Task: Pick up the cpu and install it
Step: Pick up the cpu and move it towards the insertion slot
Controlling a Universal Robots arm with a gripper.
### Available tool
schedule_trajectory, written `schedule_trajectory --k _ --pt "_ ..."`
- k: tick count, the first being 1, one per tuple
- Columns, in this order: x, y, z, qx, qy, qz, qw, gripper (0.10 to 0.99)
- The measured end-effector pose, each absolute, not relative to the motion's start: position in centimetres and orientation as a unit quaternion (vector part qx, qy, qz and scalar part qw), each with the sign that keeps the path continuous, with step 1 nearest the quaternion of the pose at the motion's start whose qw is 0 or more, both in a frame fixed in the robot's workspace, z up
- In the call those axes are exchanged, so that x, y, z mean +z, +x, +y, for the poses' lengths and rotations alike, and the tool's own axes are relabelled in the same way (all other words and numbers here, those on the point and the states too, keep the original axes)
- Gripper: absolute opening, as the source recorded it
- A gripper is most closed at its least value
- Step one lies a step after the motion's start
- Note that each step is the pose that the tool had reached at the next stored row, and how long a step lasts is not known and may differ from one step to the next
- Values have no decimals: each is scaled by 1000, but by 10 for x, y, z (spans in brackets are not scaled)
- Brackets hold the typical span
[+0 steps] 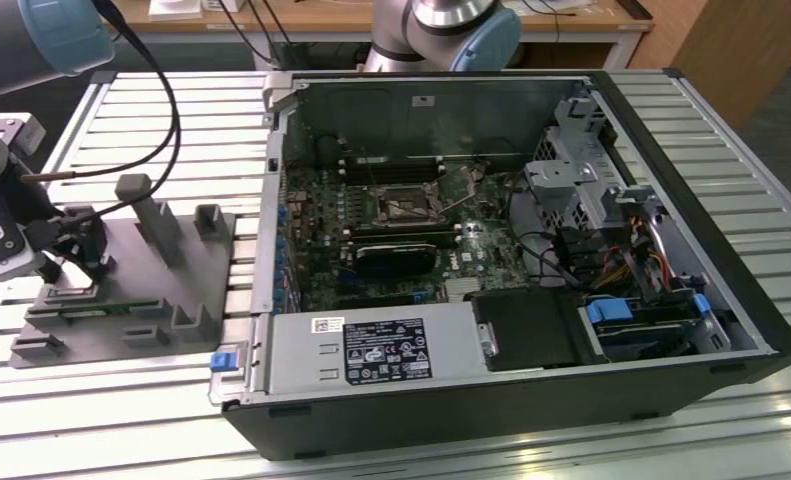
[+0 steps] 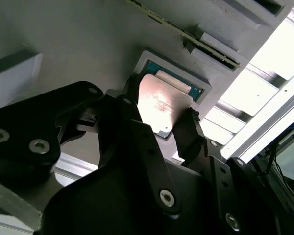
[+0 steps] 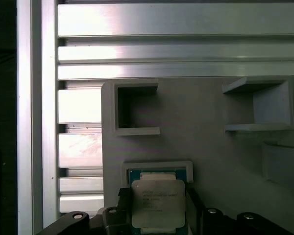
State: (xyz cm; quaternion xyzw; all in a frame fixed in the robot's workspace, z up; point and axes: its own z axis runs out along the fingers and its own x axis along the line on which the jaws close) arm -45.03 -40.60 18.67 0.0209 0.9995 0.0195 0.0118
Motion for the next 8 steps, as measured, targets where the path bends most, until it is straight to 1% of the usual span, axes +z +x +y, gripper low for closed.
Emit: schedule_trajectory --k 8 --pt "191 -450 -406 20 21 1000 12 529"
